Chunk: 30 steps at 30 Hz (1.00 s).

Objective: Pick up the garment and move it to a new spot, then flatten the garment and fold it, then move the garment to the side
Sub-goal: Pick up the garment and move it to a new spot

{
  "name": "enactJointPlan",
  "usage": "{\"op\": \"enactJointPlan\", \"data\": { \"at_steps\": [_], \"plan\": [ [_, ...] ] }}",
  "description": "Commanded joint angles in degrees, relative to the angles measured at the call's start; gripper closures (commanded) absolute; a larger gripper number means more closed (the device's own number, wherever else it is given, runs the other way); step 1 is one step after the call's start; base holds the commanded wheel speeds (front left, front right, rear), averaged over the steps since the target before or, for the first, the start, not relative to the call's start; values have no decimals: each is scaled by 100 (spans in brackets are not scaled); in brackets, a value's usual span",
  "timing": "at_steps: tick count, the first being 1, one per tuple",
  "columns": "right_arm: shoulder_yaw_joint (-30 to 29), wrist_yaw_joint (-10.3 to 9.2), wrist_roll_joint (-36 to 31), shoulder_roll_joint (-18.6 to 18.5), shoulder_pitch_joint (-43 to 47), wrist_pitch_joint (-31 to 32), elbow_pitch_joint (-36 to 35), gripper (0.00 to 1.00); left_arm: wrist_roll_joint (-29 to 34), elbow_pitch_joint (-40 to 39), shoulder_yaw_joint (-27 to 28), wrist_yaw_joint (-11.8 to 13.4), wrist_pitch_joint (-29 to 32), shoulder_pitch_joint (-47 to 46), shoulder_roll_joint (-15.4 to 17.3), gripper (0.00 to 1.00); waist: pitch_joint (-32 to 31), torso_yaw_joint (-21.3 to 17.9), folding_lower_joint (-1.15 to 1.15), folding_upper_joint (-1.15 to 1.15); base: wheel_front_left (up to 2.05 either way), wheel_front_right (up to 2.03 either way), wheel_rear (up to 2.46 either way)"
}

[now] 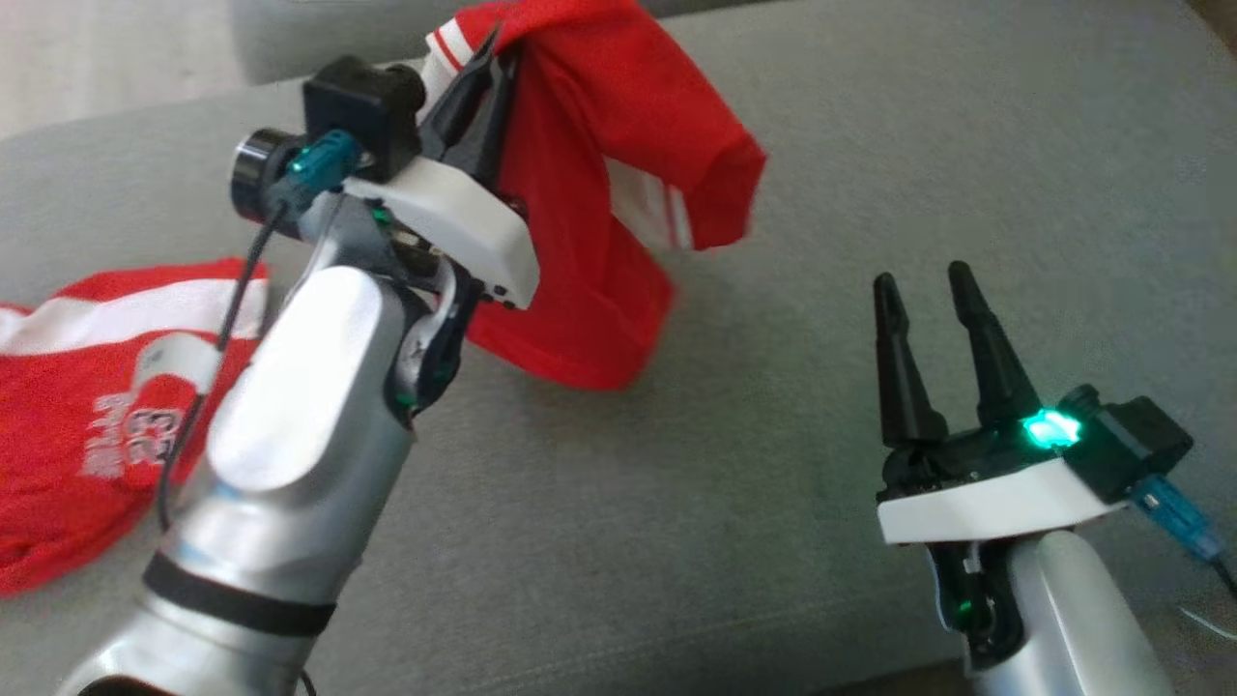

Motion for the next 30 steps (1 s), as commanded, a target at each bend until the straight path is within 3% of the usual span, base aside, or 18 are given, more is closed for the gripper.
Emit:
{"op": "enactJointPlan", "data": {
  "at_steps": [1,3,7,14,22,30],
  "plan": [
    [186,-3,42,-23,-139,-69,-242,0,40,-19,136,20,-110,-350,45,98,290,-378,0,0,0,0,0],
    [254,-3,50,-23,-93,-96,-270,0,62,274,50,-12,-234,-372,-43,0,377,-495,0,0,0,0,0],
    [298,-3,47,-23,-34,-146,-293,0,72,827,-88,-83,-527,-390,-180,0,470,-576,0,0,0,0,0],
    [102,-3,-69,-23,13,-173,-280,0,-21,1216,-35,-137,-1050,-439,-227,0,402,-173,0,0,0,0,0],
    [-63,-3,-279,-23,98,-52,-241,0,-72,836,320,3,-1356,-87,229,0,27,669,0,0,0,0,0],
    [-383,-3,-429,-23,261,57,-118,0,-143,64,535,211,-1441,1291,706,0,-455,1355,0,0,0,0,0]
  ]
}}
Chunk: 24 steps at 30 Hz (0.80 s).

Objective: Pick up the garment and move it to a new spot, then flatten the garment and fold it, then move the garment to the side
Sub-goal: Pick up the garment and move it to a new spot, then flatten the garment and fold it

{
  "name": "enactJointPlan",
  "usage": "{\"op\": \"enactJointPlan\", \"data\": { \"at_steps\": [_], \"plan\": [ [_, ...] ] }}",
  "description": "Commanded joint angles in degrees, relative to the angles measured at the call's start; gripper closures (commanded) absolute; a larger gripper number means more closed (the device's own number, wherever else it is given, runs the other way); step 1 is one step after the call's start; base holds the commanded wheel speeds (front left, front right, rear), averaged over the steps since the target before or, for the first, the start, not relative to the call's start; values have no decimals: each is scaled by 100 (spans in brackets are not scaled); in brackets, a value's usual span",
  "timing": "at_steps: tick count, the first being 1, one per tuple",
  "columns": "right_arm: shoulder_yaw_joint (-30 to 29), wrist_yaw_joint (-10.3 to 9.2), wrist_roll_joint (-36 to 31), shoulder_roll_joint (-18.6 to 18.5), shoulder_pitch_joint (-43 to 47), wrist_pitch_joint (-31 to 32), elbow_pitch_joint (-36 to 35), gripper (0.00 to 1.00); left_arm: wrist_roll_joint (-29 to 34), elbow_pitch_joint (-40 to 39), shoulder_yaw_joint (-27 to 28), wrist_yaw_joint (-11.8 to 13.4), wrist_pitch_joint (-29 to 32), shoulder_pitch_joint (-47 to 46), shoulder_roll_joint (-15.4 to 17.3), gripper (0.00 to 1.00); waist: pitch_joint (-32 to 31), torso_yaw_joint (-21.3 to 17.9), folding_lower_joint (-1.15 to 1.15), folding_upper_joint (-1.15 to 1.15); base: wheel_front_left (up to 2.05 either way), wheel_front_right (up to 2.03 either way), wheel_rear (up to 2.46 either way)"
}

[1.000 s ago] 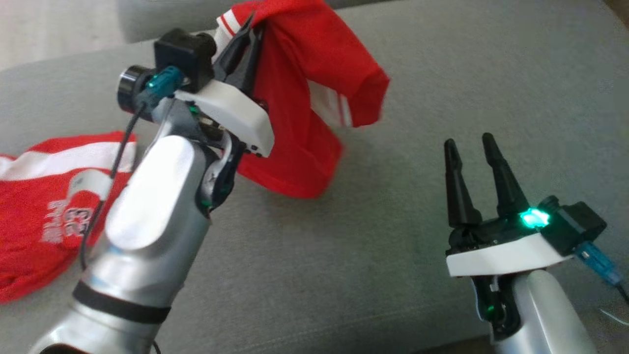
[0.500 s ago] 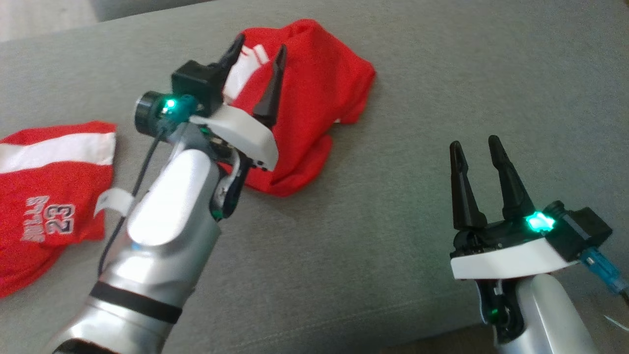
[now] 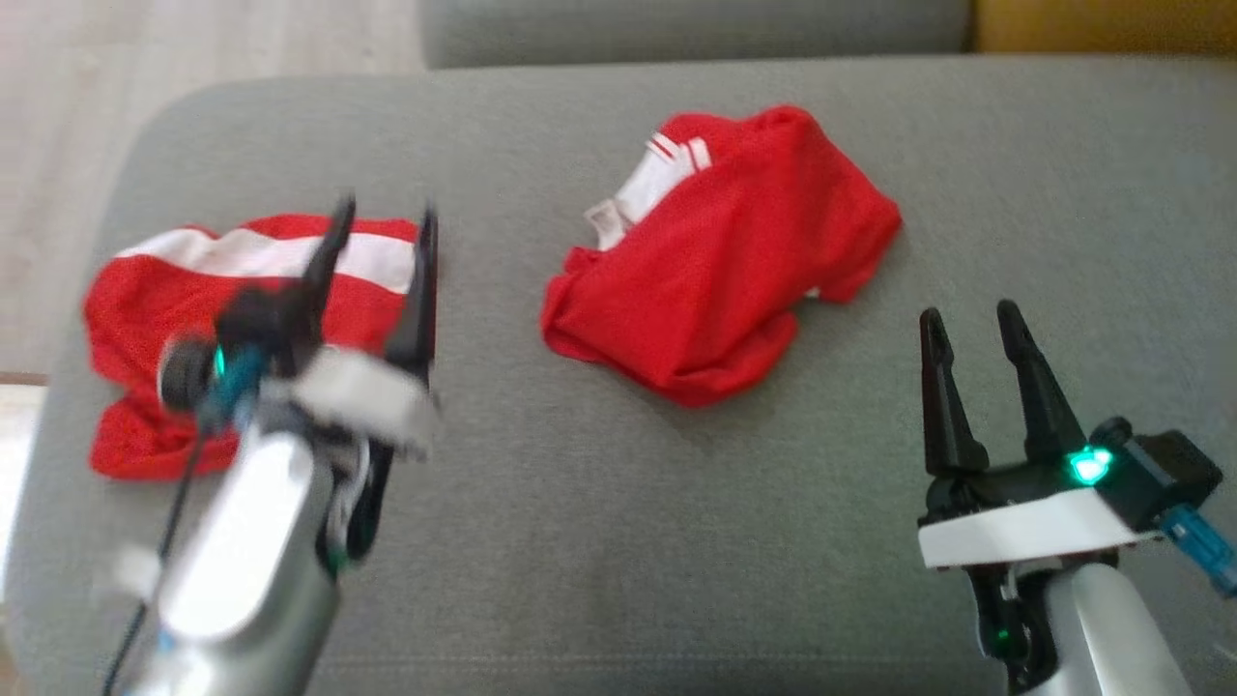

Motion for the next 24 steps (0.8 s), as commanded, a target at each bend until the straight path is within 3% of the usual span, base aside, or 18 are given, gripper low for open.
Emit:
{"op": "enactJointPlan", "data": {
  "at_steps": [1,10,18,24],
  "plan": [
    [72,-3,-57,-26,-36,22,-153,0,-58,-319,269,60,-55,80,186,0,-315,330,0,0,0,0,0],
    [-105,-3,-172,-26,255,127,-50,0,11,-977,393,314,-75,1451,-101,0,-545,613,0,0,0,0,0],
    [208,-3,-399,-26,77,377,-141,0,154,-1119,469,170,-77,1560,-328,0,-410,918,0,0,0,0,0],
    [701,-3,-594,-26,-221,808,320,0,221,-1070,508,48,-77,1553,-442,0,-166,1193,0,0,0,0,0]
  ]
}}
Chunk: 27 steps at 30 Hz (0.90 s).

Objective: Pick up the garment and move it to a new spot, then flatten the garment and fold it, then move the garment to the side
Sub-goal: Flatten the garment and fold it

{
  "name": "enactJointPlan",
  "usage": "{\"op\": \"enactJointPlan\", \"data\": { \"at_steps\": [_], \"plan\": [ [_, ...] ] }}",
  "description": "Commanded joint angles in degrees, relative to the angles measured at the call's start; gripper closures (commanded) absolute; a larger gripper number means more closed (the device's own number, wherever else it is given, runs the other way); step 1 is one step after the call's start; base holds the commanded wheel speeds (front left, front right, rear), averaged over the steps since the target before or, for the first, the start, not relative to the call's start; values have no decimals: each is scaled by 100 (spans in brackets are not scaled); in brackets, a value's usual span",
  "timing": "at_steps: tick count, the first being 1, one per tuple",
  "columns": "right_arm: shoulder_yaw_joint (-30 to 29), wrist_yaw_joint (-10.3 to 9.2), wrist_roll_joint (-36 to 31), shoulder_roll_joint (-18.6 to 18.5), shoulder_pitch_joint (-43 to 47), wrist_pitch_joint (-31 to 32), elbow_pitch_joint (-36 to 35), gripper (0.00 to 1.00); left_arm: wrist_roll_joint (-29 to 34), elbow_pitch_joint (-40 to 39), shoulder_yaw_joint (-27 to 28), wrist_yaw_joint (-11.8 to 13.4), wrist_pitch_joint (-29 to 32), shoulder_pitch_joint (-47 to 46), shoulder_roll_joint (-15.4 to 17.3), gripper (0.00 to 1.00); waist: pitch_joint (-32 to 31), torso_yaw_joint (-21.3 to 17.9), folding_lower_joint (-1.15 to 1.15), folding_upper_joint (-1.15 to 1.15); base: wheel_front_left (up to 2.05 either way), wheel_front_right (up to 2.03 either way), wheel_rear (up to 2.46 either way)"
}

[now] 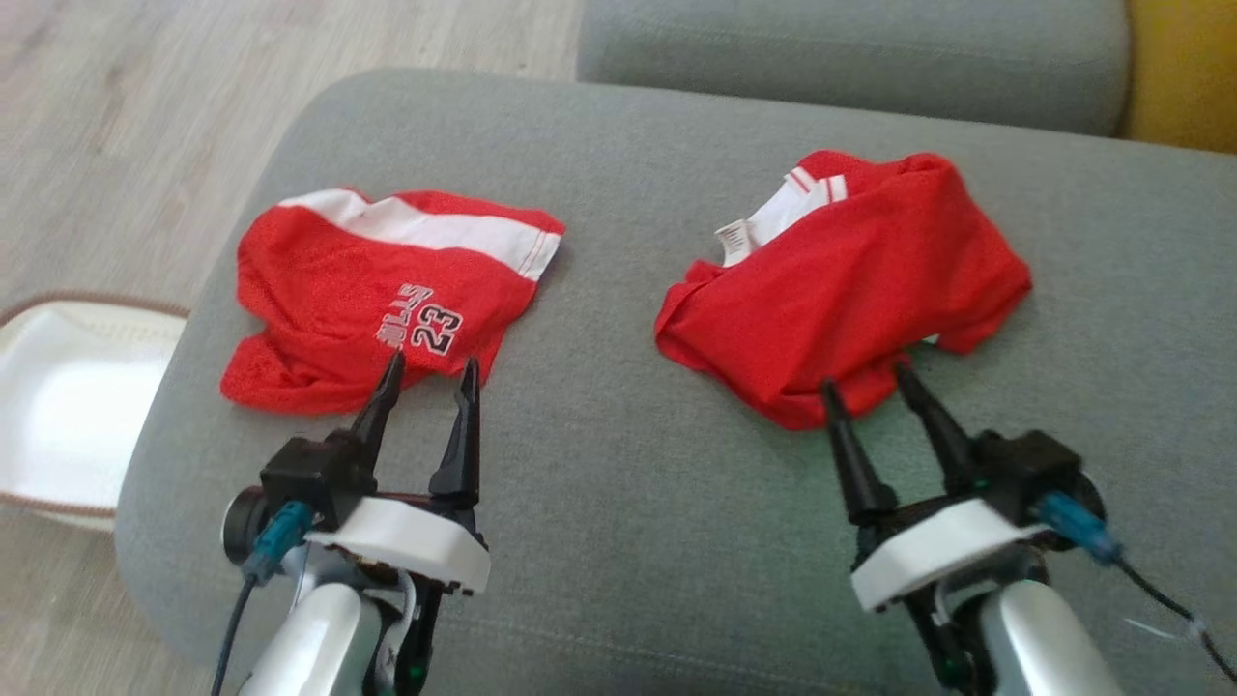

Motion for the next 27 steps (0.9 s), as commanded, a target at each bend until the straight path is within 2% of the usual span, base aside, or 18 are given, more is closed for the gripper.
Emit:
{"op": "enactJointPlan", "data": {
  "at_steps": [1,10,18,19,20,21,27],
  "plan": [
    [165,-3,-61,-29,-285,28,-105,0,51,-164,214,-11,-69,-269,23,0,112,107,0,0,0,0,0],
    [316,-3,-445,-29,-1004,373,1146,0,134,-86,314,-192,-70,-429,-168,0,575,459,0,0,0,0,0],
    [359,-3,-541,-29,-1700,397,2008,0,224,-59,503,-330,-70,-547,-302,0,931,568,0,0,0,0,0],
    [355,-3,-534,-29,-1761,421,2127,17,237,-54,528,-347,-70,-558,-315,0,955,572,0,0,0,0,0],
    [361,-3,-532,-29,-1820,432,2240,79,248,-46,556,-364,-70,-570,-325,0,974,575,0,0,0,0,0],
    [376,-3,-539,-29,-1877,411,2329,100,258,-37,589,-376,-70,-584,-335,0,989,575,0,0,0,0,0],
    [870,-3,-128,-29,-2080,-114,2342,100,344,38,775,-416,-70,-611,-384,0,864,504,0,0,0,0,0]
  ]
}}
